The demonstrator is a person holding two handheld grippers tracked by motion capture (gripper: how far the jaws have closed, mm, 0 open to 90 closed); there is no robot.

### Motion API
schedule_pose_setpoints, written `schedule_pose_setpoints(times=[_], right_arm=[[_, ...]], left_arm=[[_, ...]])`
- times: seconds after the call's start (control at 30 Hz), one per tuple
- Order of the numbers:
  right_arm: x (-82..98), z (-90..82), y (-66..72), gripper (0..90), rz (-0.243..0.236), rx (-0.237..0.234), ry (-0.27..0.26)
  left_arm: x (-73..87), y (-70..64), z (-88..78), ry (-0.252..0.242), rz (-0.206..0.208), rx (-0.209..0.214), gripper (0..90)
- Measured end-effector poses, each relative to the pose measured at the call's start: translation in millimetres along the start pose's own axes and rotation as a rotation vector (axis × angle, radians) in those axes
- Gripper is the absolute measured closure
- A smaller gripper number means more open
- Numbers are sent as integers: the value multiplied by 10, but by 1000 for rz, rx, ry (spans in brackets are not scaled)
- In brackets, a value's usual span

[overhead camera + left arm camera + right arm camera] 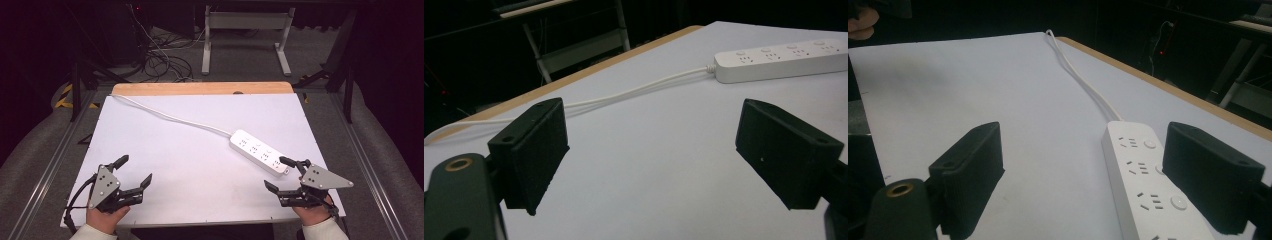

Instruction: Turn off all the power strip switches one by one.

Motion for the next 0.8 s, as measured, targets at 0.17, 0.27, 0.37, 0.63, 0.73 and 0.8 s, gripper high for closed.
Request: schedule_pose_setpoints(times=[0.17,0.27,0.37,0.63,0.73,0.8], right_arm=[[-13,7,-1,182,-2,2,7],[-37,0,4,236,-9,8,22],[-71,-12,12,355,-15,35,35],[-194,9,-90,843,47,66,109],[-248,6,-153,900,69,62,128],[-302,17,-203,900,69,57,133]], left_arm=[[-1,3,-5,-2,-1,-5,143],[1,6,-3,1,-6,-10,146],[7,13,3,5,-10,-11,147],[6,4,3,5,-7,-13,148],[8,-1,4,9,-5,-12,148],[6,0,3,8,-2,-15,148]])
Point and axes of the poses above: each handheld gripper's, and its own axes: z roughly forward along the jaws, x roughly out of its underside, y roughly to its left, the point moved 1 cm from there along z, roughly forward along the jaws, and after that the axes turned 7 degrees about y, right-handed, at the moved point
